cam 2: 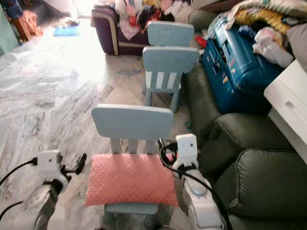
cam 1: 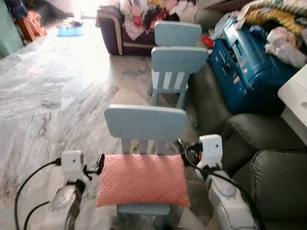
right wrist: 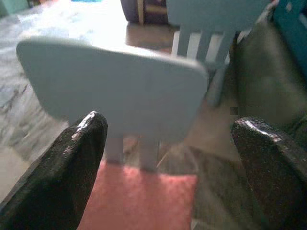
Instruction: Move the pillow to the sofa
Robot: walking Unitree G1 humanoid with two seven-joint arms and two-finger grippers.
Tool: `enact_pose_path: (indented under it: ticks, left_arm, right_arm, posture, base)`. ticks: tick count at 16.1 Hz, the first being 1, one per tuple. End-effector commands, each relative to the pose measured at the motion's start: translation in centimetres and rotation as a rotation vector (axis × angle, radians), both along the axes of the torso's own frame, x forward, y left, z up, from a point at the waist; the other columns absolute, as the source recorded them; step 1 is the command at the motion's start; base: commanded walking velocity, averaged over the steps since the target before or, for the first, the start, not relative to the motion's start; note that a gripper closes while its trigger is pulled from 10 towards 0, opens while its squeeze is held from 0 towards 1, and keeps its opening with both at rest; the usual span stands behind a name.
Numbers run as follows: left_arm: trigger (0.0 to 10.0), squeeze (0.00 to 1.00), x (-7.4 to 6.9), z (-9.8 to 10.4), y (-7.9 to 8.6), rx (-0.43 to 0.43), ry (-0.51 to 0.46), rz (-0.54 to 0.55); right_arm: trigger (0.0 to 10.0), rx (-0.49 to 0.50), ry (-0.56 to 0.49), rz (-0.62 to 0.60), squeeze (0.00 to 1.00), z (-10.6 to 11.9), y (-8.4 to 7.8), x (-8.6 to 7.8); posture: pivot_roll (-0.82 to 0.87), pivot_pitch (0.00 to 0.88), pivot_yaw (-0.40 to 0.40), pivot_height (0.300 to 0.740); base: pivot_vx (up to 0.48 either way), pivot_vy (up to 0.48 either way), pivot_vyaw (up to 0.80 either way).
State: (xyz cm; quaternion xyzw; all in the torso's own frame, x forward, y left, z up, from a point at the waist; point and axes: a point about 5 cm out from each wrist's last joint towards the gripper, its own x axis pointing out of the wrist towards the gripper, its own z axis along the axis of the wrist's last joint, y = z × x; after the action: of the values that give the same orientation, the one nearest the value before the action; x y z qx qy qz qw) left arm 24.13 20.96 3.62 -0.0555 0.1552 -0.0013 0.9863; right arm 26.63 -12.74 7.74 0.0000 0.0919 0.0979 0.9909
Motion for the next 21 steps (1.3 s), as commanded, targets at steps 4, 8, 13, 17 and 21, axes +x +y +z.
enact_pose_path:
  ticks: [4, 8, 13, 17, 21]
  left_arm:
    - [10.0, 0.0, -1.5, 0.8, 0.4, 0.045, -0.014, -0.027]
    - [10.0, 0.0, -2.9, 1.1, 0.1, 0.06, -0.02, -0.05]
    - [10.0, 0.0, -2.8, 1.9, -0.2, 0.081, -0.047, -0.075]
    - [10.0, 0.0, -2.7, 2.0, -0.1, 0.09, -0.045, -0.072]
    - [10.0, 0.0, -2.6, 2.1, -0.2, 0.088, -0.046, -0.072]
  right_arm:
    - [10.0, 0.043, 0.075, 0.068, 0.0, -0.2, 0.1, -1.5]
    - [10.0, 0.091, 0.131, 0.148, 0.0, -0.4, 0.8, -3.0]
    - [10.0, 0.114, 0.16, 0.186, 0.0, -0.2, 1.1, -3.7]
    - [10.0, 0.11, 0.16, 0.2, 0.0, 0.0, 1.4, -3.6]
    - [10.0, 0.104, 0.155, 0.216, 0.0, 0.1, 1.5, -3.6]
  posture:
    - [-0.03, 0.237, -0.061, 0.74]
    - [-0.03, 0.275, -0.069, 0.74]
    - [-0.04, 0.284, -0.069, 0.74]
    - [-0.03, 0.277, -0.067, 0.74]
    - [-0.03, 0.269, -0.066, 0.74]
  base:
    - [0.0, 0.0, 0.0]
    - [0.0, 0.0, 0.0]
    - [0.0, 0.0, 0.0]
    - [0.0, 0.0, 0.0]
    - [0.0, 0.0, 0.0]
